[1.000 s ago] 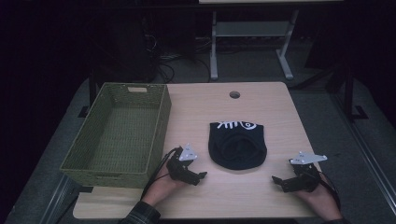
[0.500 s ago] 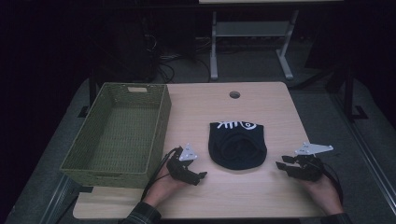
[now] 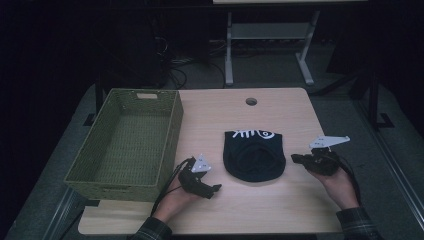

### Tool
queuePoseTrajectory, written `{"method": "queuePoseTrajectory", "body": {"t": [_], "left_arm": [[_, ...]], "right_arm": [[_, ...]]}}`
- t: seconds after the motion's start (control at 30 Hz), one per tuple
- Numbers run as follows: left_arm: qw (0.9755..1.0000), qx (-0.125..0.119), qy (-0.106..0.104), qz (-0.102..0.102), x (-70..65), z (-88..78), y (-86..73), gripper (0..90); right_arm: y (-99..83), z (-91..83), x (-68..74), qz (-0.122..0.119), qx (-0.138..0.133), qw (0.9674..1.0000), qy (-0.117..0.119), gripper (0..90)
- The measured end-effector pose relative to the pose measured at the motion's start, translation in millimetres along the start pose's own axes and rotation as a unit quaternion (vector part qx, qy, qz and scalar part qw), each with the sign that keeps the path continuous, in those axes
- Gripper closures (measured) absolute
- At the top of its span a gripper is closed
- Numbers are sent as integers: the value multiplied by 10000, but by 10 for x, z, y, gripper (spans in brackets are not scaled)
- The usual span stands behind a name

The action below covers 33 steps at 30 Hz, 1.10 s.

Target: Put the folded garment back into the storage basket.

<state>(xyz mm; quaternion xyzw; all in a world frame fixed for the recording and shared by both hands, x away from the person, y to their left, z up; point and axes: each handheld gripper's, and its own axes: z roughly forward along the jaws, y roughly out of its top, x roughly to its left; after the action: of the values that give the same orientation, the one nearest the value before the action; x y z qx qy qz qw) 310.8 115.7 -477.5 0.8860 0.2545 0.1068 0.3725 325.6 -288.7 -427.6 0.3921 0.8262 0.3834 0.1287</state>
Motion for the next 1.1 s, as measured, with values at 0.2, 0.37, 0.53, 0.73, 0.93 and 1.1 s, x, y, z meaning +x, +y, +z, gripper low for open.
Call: {"method": "queuePoseTrajectory", "body": {"t": [0.2,0.37,0.53,0.73,0.93,1.1], "left_arm": [[10000,-39,-4,-32,-5,5,0,121],[10000,-18,4,1,-1,-1,0,122],[10000,3,0,9,-1,-7,-1,122],[10000,2,-1,13,0,-6,-2,121],[10000,-1,-1,13,0,-7,-2,122],[10000,-1,-2,13,0,-7,-2,122]], "right_arm": [[207,96,-60,-104,-1,9999,112,900],[387,150,-112,-82,35,9997,210,900],[547,201,-186,-88,-7,9997,210,900],[723,324,-313,-81,10,9998,184,900],[799,519,-466,42,57,9999,151,900],[799,722,-620,248,165,9995,120,900]]}}
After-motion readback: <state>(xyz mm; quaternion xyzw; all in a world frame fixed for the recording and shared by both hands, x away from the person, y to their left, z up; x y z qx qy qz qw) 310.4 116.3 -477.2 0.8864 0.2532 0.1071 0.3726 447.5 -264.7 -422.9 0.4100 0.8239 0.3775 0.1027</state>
